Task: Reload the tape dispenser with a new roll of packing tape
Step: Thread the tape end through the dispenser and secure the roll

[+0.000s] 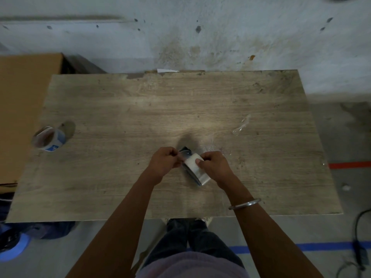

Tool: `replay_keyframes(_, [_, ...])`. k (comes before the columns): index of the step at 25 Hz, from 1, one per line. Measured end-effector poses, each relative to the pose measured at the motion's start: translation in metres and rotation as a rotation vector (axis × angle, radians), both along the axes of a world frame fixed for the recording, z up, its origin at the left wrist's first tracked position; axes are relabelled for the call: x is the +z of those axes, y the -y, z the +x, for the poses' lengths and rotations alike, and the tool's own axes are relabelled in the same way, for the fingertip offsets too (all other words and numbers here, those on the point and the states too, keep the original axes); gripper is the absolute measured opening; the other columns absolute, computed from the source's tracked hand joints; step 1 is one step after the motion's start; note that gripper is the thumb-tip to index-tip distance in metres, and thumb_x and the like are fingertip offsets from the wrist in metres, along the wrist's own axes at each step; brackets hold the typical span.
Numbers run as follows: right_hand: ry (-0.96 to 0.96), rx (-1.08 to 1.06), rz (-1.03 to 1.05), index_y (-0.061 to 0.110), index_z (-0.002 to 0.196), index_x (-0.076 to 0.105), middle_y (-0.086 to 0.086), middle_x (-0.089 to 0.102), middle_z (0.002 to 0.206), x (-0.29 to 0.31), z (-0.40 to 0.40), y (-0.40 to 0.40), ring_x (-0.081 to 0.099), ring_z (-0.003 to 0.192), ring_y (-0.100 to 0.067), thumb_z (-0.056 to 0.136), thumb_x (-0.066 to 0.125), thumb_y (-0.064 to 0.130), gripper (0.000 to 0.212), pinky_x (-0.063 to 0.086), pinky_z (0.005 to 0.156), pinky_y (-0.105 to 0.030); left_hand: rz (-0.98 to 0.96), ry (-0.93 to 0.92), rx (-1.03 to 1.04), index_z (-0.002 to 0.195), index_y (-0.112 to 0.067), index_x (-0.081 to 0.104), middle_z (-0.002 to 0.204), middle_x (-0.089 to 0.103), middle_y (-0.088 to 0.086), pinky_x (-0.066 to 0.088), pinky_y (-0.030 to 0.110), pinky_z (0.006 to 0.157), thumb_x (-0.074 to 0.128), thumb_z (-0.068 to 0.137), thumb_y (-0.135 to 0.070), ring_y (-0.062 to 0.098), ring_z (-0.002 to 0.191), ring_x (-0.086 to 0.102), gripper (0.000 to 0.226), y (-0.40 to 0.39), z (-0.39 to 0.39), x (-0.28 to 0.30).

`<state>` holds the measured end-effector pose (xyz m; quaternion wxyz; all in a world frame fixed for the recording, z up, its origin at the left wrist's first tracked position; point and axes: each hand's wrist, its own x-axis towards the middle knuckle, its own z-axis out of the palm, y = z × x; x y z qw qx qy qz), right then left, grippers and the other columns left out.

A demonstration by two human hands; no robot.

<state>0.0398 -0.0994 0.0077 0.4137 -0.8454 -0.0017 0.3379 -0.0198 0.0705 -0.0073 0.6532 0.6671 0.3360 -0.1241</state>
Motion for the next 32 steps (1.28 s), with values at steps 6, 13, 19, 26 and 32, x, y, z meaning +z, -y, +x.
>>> replay_keyframes(6, [-0.014,-0.024,-0.002,0.003,0.092,0.074,-0.017,0.072,0.092,0.0,0.0,-0.002,0.067,0.091,-0.031,0.086,0.066,0.014,0.015,0.054,0.081,-0.044,-0.253,-0.023,0.116,0.089,0.003,0.061,0.102,0.071,0.024,0.058,0.03,0.084,0.063,0.089,0.003,0.027,0.095,0.07,0.001,-0.006,-0.007,-0.005])
replay_keyframes(13, [-0.053,0.018,0.019,0.004,0.096,0.074,-0.015,0.07,0.091,0.007,0.004,0.002,0.059,0.079,-0.019,0.089,0.061,0.006,0.015,0.048,0.071,-0.032,-0.497,-0.046,0.11,0.107,0.009,0.055,0.11,0.068,0.027,0.06,0.03,0.078,0.047,0.097,0.002,0.029,0.099,0.07,0.015,-0.019,-0.017,-0.008])
replay_keyframes(19, [0.1,0.184,-0.182,0.004,0.097,0.07,-0.017,0.068,0.101,0.001,0.011,-0.002,0.06,0.091,-0.028,0.089,0.053,0.011,0.02,0.044,0.075,-0.033,-0.575,0.001,0.119,0.097,-0.001,0.055,0.114,0.068,0.027,0.058,0.035,0.086,0.051,0.096,-0.003,0.034,0.103,0.069,0.005,-0.009,-0.029,-0.006])
replay_keyframes(26, [0.288,0.183,-0.243,0.01,0.102,0.062,-0.009,0.063,0.106,-0.012,-0.009,-0.01,0.059,0.101,-0.027,0.095,0.056,0.029,0.021,0.045,0.093,-0.043,-0.51,-0.056,0.262,0.095,-0.003,0.058,0.098,0.073,0.021,0.057,0.031,0.069,0.044,0.1,-0.002,0.025,0.083,0.072,0.015,0.006,-0.04,-0.018])
replay_keyframes(32, [0.222,0.195,-0.138,0.016,0.091,0.057,-0.001,0.057,0.097,-0.008,-0.009,0.002,0.054,0.091,-0.019,0.095,0.056,0.023,0.008,0.044,0.083,-0.037,-0.386,-0.116,0.377,0.097,0.002,0.061,0.077,0.073,0.012,0.057,0.028,0.06,0.051,0.097,0.0,0.023,0.074,0.069,0.01,0.01,-0.044,-0.033])
